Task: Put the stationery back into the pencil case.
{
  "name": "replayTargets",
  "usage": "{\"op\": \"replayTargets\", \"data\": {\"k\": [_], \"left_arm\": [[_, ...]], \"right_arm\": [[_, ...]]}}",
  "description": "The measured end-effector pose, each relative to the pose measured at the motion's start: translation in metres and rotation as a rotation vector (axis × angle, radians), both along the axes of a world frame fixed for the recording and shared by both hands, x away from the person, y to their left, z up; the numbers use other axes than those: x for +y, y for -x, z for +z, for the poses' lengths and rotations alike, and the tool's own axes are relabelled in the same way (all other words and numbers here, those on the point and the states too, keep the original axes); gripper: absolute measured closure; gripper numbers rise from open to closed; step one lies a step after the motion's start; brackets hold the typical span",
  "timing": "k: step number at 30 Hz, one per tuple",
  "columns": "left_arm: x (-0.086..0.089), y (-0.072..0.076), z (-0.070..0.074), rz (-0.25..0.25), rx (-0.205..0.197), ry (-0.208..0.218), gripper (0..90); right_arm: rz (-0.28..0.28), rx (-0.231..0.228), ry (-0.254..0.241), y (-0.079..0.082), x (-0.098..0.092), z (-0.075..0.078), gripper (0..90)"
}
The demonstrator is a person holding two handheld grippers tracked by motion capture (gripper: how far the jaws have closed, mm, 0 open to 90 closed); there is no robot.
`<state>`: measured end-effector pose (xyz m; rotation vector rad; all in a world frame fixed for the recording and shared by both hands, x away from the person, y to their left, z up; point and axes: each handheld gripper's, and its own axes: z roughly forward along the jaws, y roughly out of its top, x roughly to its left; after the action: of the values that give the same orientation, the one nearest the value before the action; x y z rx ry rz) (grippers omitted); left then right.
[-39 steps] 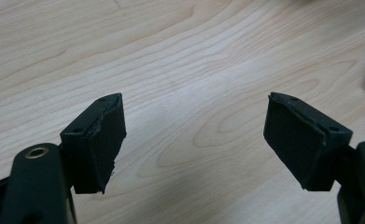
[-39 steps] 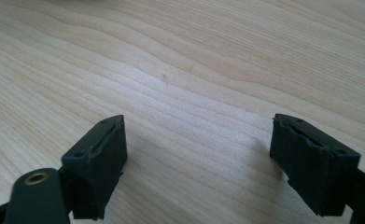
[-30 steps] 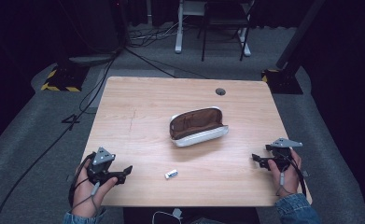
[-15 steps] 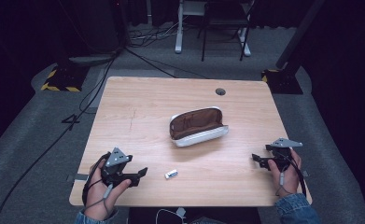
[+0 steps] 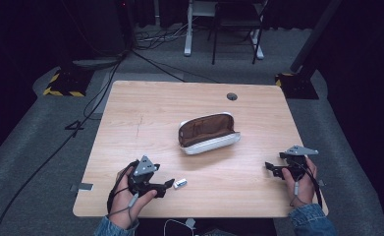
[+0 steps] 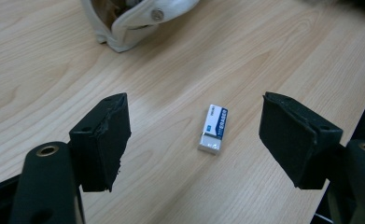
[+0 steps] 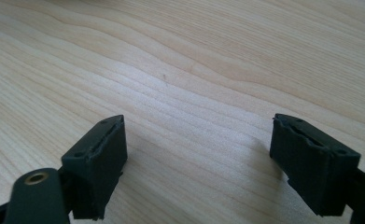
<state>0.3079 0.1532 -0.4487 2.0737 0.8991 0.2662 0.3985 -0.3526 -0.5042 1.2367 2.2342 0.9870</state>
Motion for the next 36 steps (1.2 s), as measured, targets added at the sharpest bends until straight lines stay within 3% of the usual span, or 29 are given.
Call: {"op": "replayTargets", "data": {"k": [12,23,29,36], "left_arm": [[-0.029,-0.019,-0.025,-0.054,0.013,-0.030,27.7],[-0.042,-0.018,-0.044,-0.104,0.052,-0.072,35.8],[-0.042,-0.019,-0.048,-0.109,0.072,-0.087,46.4],[-0.041,-0.017,-0.049,-0.117,0.029,-0.128,63.7]], "right_arm": [[0.000,0.000,0.000,0.000,0.000,0.000,19.2],[0.000,0.000,0.001,0.000,0.000,0.000,19.2],[0.000,0.000,0.001,0.000,0.000,0.000,19.2],[0.000,0.000,0.001,0.000,0.000,0.000,19.2]]}}
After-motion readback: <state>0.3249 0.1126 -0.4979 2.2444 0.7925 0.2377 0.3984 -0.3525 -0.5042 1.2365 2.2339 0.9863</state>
